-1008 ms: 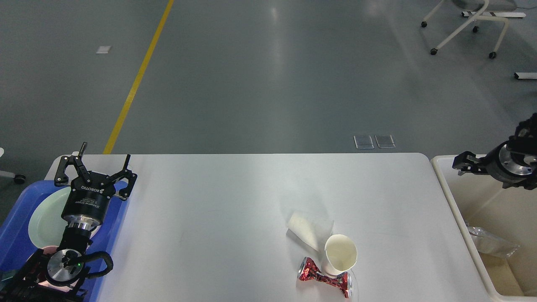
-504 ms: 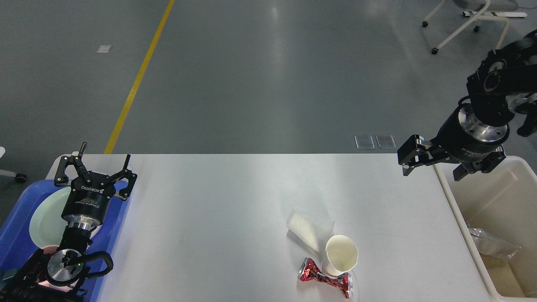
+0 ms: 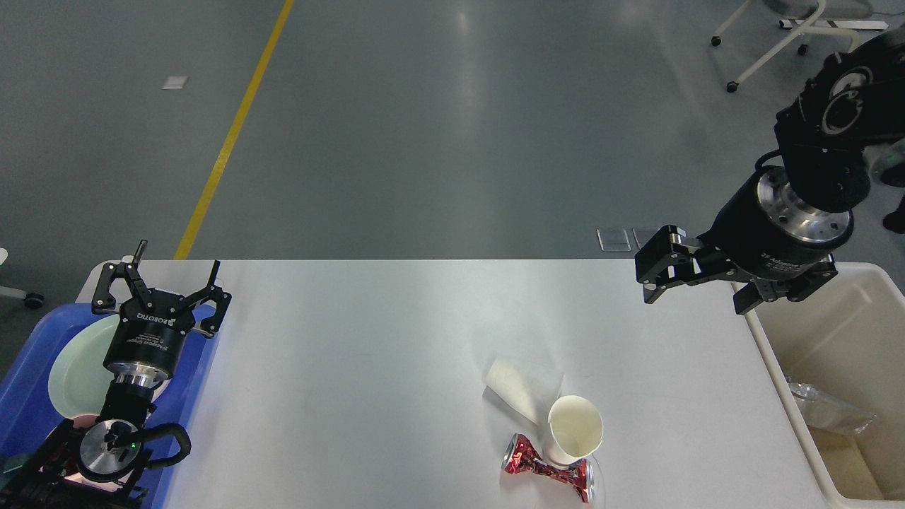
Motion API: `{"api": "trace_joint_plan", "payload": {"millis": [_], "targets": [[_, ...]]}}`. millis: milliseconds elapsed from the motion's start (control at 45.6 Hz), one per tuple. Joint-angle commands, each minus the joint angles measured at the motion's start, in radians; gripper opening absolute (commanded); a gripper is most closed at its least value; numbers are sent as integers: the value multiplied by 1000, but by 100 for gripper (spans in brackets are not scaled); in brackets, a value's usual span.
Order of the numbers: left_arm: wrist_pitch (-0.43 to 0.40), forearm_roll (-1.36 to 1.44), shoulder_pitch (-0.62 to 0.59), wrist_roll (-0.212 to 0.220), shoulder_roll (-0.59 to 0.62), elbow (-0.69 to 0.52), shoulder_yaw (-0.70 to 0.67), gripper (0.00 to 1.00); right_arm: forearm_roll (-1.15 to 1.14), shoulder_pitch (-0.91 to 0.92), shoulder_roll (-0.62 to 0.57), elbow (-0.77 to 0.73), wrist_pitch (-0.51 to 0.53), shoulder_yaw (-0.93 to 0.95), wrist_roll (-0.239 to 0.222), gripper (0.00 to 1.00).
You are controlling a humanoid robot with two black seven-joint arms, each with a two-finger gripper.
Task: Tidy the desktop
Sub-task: 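Raise the right gripper and move it toward the white paper cup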
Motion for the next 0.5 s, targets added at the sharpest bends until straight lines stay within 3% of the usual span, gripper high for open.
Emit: {"api": "trace_joint_plan", "payload": {"millis": [0,285,482], "targets": [[0,0,0,0,0,0,0,96,-4,-15,2,-4,2,-1,0,98],[0,0,0,0,0,0,0,96,-1,-127,48,-7,-11,30,0,96],[0,0,0,0,0,0,0,96,-11,-317,92,-7,-211,96,-1,95]]}}
